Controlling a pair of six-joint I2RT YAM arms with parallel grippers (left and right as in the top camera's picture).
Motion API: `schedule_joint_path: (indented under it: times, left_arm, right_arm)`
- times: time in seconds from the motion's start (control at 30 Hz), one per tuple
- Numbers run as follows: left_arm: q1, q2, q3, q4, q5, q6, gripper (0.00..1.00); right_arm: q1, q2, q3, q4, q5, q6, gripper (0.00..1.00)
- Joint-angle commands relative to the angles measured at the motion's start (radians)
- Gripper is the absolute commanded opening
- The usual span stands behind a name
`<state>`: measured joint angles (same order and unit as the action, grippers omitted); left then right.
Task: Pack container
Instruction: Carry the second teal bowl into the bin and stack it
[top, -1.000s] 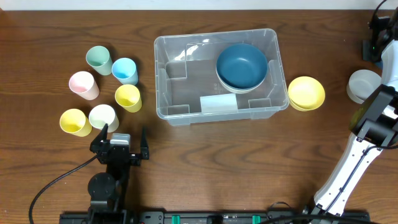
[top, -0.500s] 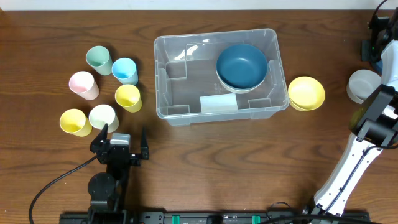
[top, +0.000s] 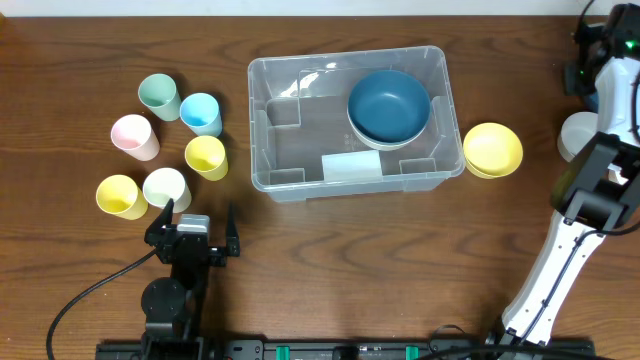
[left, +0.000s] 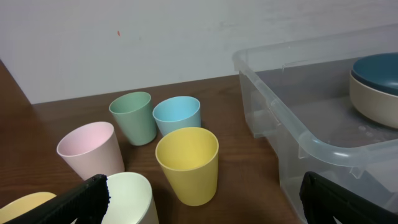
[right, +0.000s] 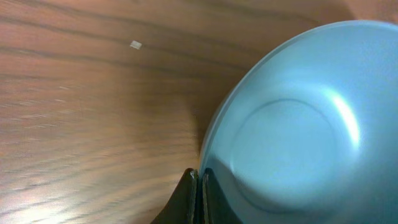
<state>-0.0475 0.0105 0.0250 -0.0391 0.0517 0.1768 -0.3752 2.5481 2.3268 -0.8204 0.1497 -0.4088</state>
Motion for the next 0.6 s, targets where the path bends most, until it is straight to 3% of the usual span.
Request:
schedule_joint_path:
  times: [0.0, 0.27, 0.57]
  left_arm:
    - [0.004, -0.006, -0.021, -0.030, -0.013, -0.010, 0.98]
    - [0.004, -0.006, -0.021, -0.030, -0.013, -0.010, 0.98]
    - [0.004, -0.006, -0.021, -0.031, -0.013, -0.010, 0.98]
  right_arm:
    - [0.043, -0.114, 0.048, -0.003, 0.004, 0.004, 0.01]
    - [0.188, -0.300, 0.048, 0.001, -0.003, 0.000, 0.01]
    - [0.450, -0.469, 0.048, -0.073, -0.034, 0.005, 0.01]
